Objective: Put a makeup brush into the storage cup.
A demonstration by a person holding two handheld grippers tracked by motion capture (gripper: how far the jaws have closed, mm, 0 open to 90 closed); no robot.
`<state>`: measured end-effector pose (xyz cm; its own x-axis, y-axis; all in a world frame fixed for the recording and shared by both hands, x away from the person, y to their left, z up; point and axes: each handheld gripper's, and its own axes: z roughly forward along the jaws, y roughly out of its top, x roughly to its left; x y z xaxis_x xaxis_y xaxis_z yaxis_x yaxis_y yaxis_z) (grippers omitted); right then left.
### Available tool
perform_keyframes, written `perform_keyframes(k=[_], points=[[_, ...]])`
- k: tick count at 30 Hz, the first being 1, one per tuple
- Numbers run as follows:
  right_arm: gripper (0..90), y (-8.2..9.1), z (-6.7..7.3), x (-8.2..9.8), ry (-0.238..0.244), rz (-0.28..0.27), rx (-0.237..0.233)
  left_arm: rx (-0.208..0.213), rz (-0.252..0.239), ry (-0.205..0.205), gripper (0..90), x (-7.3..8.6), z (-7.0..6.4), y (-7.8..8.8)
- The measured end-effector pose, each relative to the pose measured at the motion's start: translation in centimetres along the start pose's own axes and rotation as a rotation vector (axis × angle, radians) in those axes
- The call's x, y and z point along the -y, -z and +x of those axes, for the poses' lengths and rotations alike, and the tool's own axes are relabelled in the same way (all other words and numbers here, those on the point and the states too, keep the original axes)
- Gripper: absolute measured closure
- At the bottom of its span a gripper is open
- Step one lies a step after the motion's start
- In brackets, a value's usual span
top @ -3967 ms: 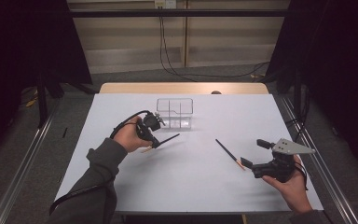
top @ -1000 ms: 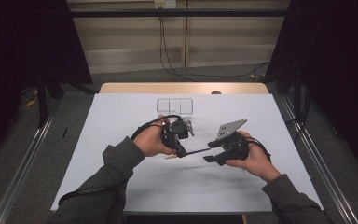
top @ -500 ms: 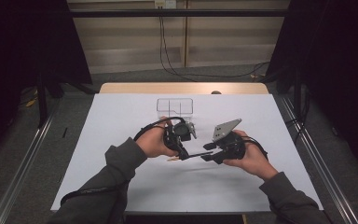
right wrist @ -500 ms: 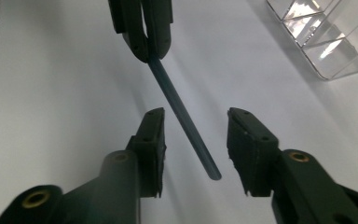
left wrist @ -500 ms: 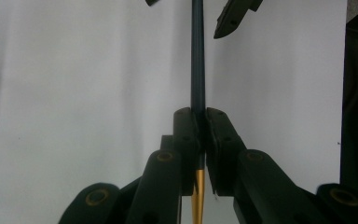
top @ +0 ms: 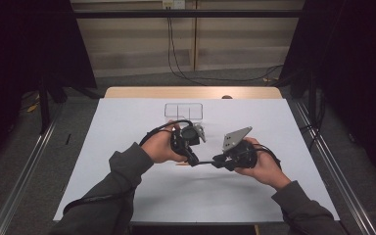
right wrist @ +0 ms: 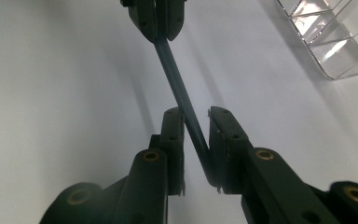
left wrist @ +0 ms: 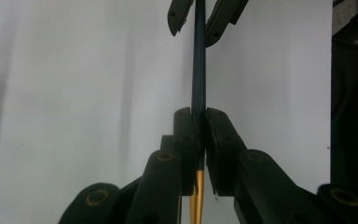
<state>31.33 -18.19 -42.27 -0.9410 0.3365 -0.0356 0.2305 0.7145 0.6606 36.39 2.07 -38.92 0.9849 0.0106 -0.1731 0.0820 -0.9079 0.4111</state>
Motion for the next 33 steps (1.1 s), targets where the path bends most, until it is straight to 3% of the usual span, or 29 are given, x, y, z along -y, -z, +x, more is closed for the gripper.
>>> perform_keyframes(k=[6,7,18,25,32,33], points=[[80.1,-0.1,0.1,0.0,-0.004,0.021,-0.006,0.012,-0.028,0.007,82.6,-0.1,0.5,0.3],[81.1,-0.1,0.2,0.1,-0.004,0.031,-0.007,0.009,-0.051,0.047,82.6,0.0,0.4,0.3],[85.8,-0.4,0.4,0.0,-0.009,0.026,-0.044,-0.003,-0.094,0.065,82.0,0.1,1.4,1.5],[85.8,-0.3,0.4,0.2,-0.023,0.027,-0.042,-0.024,-0.184,0.103,62.2,0.8,1.9,2.2],[85.8,-0.1,0.0,0.7,-0.051,0.035,-0.025,-0.038,-0.235,0.143,46.4,1.5,2.2,2.2],[85.8,-0.1,-0.1,0.8,-0.056,0.031,-0.028,-0.060,-0.248,0.148,43.2,1.6,2.1,2.1]])
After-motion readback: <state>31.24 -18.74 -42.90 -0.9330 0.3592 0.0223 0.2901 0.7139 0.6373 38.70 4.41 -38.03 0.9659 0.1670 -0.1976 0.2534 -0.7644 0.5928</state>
